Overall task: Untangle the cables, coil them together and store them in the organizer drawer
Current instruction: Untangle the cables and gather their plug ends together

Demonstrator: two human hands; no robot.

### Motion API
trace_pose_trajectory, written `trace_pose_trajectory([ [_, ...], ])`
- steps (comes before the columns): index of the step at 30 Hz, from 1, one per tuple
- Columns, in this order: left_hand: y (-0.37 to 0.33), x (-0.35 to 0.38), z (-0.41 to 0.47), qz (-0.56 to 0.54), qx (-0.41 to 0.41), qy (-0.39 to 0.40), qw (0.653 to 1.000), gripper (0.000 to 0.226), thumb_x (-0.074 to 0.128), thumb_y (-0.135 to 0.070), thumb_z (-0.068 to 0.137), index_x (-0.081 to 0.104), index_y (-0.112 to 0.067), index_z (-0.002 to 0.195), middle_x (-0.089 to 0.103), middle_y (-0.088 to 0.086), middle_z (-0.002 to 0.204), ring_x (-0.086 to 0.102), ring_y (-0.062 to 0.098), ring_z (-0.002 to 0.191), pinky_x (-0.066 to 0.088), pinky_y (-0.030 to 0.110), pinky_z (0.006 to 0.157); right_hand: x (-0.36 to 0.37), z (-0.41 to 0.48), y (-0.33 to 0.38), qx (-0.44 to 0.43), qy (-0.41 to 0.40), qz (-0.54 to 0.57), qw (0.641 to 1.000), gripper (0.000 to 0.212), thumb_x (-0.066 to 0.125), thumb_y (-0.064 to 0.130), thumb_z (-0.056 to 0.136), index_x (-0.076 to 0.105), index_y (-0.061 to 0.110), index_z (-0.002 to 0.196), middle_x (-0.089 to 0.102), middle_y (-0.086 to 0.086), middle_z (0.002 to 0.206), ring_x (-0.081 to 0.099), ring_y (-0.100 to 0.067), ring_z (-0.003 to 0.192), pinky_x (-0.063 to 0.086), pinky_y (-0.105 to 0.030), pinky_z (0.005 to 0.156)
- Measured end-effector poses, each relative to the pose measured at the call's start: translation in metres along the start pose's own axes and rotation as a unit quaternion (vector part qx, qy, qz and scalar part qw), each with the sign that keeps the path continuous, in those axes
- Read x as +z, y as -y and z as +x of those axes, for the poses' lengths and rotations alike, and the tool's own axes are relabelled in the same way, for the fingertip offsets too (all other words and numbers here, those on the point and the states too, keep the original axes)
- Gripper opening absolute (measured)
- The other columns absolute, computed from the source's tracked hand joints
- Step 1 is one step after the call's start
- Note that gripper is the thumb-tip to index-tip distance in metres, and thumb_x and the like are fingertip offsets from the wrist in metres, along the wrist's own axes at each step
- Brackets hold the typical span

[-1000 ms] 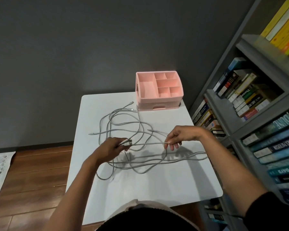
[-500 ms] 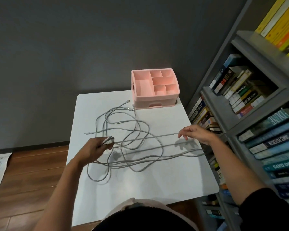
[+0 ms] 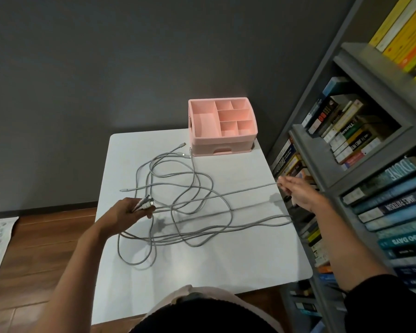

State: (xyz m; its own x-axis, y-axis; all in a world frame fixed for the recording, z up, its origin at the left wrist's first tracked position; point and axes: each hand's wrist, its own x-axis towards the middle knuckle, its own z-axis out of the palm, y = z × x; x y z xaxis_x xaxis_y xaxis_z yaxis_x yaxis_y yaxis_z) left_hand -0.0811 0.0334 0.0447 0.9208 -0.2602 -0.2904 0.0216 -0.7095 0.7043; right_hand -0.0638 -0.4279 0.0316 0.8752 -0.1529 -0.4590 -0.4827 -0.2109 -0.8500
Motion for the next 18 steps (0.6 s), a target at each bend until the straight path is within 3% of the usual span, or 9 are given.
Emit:
trace_pose_trajectory([
  [2,-0.002,0.005,0.001,0.03,-0.026,0.033,0.999,0.028,0.062,-0.037,0.089,0.067,-0.025,0.065,0.052,-0.013,0.047,0.043,0.006,0.045,0.035,0.019,0.053,-0.004,0.002,-0.009,-0.008,-0.04,-0.004,0.999,0.028,0.039,0.018,0.103,0.056,0.01,0.083,0.05,0.001,0.083,0.05,0.0,0.072,0.038,-0.017,0.077],
  [4,-0.007,0.013,-0.001,0.044,-0.038,0.048,0.997,0.027,0.06,-0.028,0.093,0.065,-0.02,0.068,0.046,-0.015,0.04,0.04,0.003,0.041,0.031,0.015,0.046,-0.01,0.005,-0.022,-0.013,-0.096,-0.054,0.994,0.025,0.04,0.017,0.103,0.058,0.005,0.091,0.052,-0.002,0.097,0.053,-0.002,0.082,0.038,-0.018,0.08],
  [6,-0.015,0.022,0.0,0.054,-0.034,0.048,0.997,0.027,0.059,-0.023,0.094,0.064,-0.021,0.067,0.048,-0.014,0.04,0.042,0.003,0.04,0.033,0.015,0.047,-0.014,0.015,-0.04,0.002,-0.158,-0.112,0.981,0.024,0.043,0.023,0.102,0.061,0.012,0.09,0.051,-0.014,0.116,0.051,-0.02,0.098,0.041,-0.03,0.088],
  [8,-0.024,0.031,0.005,0.078,-0.024,0.054,0.995,0.03,0.059,-0.019,0.093,0.06,-0.026,0.064,0.048,-0.008,0.044,0.041,0.003,0.042,0.033,0.015,0.048,-0.013,0.024,-0.056,0.034,-0.185,-0.128,0.974,0.032,0.039,0.024,0.102,0.058,0.015,0.079,0.05,-0.02,0.115,0.049,-0.026,0.089,0.042,-0.033,0.08],
  [10,-0.037,0.039,0.009,0.1,-0.004,0.061,0.993,0.031,0.058,-0.018,0.092,0.057,-0.028,0.063,0.048,-0.007,0.048,0.043,0.004,0.043,0.033,0.015,0.05,-0.012,0.027,-0.067,0.063,-0.206,-0.153,0.964,0.035,0.033,0.014,0.103,0.061,-0.001,0.089,0.05,-0.019,0.104,0.046,-0.027,0.084,0.036,-0.034,0.072],
  [11,-0.043,0.042,0.011,0.109,0.006,0.059,0.992,0.031,0.057,-0.017,0.091,0.056,-0.029,0.062,0.049,-0.007,0.049,0.046,0.003,0.044,0.033,0.015,0.05,-0.013,0.029,-0.072,0.08,-0.221,-0.164,0.958,0.034,0.033,0.01,0.102,0.061,-0.008,0.097,0.052,-0.021,0.105,0.048,-0.031,0.089,0.037,-0.035,0.077],
  [14,-0.058,0.052,0.015,0.143,0.018,0.043,0.989,0.029,0.057,-0.014,0.087,0.055,-0.032,0.064,0.051,-0.011,0.051,0.051,0.006,0.053,0.039,0.026,0.057,-0.013,0.031,-0.089,0.113,-0.255,-0.176,0.944,0.031,0.039,0.011,0.101,0.059,-0.01,0.111,0.052,-0.027,0.123,0.053,-0.041,0.108,0.043,-0.042,0.091],
  [18,-0.072,0.063,0.016,0.156,0.023,0.034,0.987,0.017,0.055,-0.013,0.085,0.064,-0.021,0.074,0.059,-0.004,0.061,0.058,0.022,0.066,0.048,0.033,0.064,-0.013,0.038,-0.111,0.15,-0.226,-0.231,0.934,0.031,0.044,0.014,0.1,0.061,-0.007,0.114,0.054,-0.027,0.124,0.055,-0.04,0.109,0.046,-0.043,0.091],
])
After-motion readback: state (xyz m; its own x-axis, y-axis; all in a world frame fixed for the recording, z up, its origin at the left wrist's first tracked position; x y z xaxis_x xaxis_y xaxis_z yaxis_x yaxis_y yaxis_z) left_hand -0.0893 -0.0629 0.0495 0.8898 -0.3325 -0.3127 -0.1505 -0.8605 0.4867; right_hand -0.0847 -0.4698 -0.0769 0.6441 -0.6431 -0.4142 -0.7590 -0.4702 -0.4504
